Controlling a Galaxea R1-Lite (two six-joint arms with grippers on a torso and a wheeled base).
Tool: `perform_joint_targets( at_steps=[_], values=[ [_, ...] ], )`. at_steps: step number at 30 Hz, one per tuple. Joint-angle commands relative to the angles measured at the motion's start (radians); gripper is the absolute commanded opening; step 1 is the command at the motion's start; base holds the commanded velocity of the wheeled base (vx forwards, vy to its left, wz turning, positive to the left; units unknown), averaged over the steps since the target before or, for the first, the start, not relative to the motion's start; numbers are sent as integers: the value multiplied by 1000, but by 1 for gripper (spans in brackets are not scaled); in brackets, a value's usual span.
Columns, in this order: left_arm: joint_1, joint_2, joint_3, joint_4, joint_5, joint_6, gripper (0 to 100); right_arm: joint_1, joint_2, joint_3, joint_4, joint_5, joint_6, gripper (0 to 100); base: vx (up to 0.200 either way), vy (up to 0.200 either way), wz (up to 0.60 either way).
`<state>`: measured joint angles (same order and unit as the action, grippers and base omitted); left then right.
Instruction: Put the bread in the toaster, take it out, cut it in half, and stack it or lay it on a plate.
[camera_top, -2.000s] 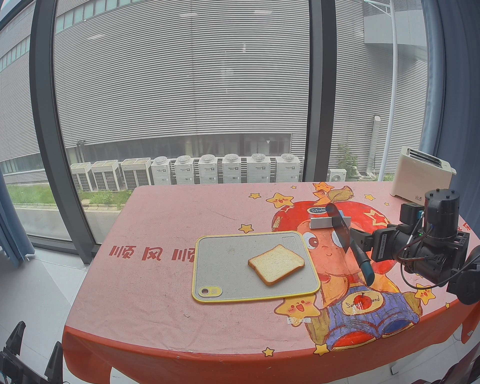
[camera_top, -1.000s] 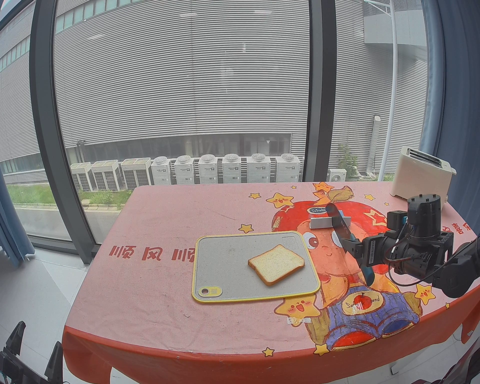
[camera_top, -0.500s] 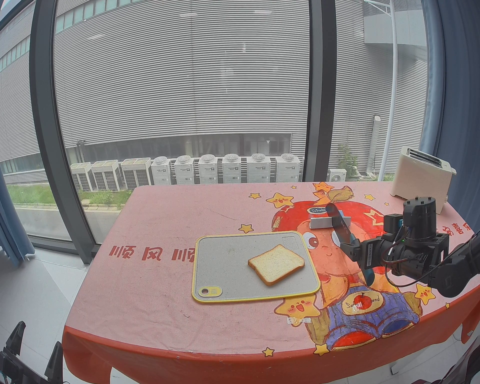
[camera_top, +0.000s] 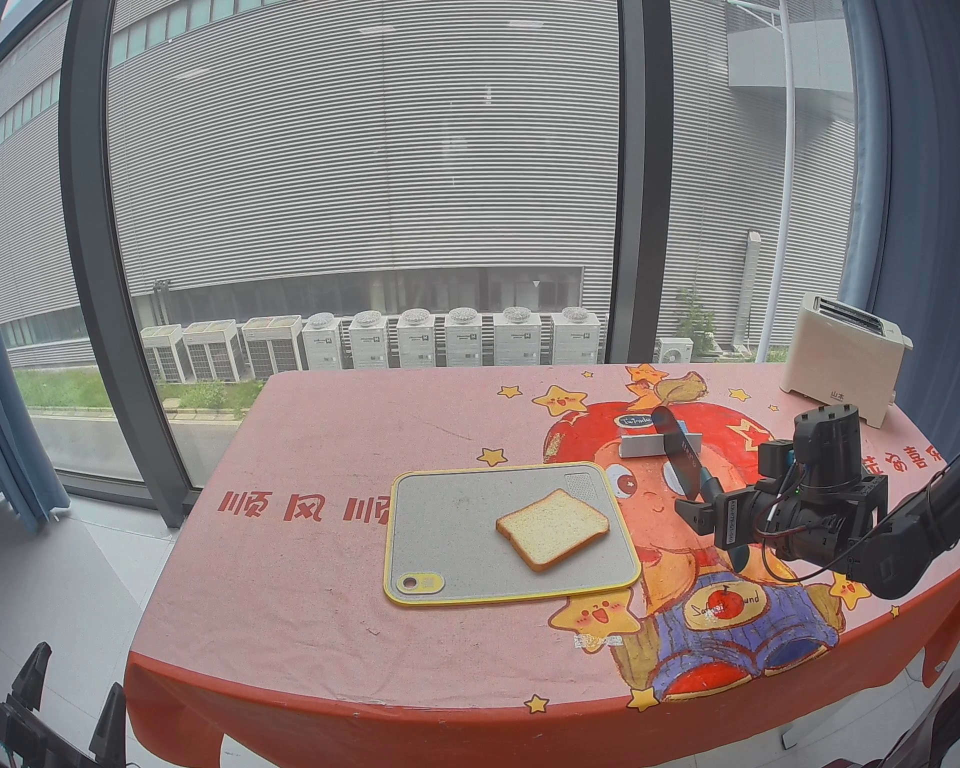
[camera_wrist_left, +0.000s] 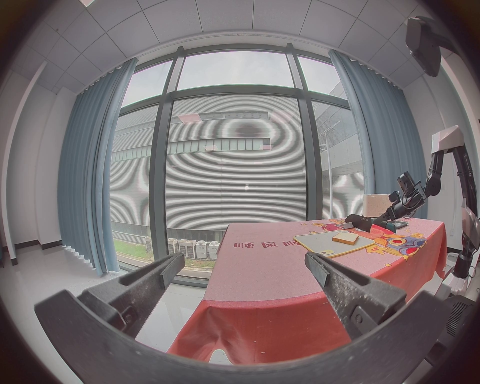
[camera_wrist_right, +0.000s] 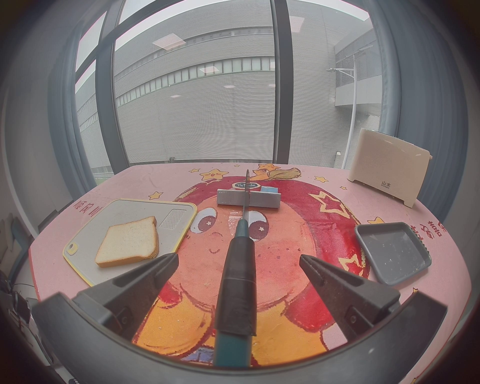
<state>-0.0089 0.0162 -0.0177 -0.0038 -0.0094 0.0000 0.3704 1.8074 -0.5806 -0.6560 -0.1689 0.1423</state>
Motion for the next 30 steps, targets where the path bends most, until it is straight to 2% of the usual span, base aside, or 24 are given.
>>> perform_joint_targets(
  at_steps=[1, 30],
  values=[
    [0, -16, 18, -1, 0, 0, 100, 1, 13, -1, -1, -1, 0, 100, 0, 0, 0],
    [0, -16, 18, -1, 0, 0, 100, 4, 35, -1, -1, -4, 0, 100, 0, 0, 0]
  ],
)
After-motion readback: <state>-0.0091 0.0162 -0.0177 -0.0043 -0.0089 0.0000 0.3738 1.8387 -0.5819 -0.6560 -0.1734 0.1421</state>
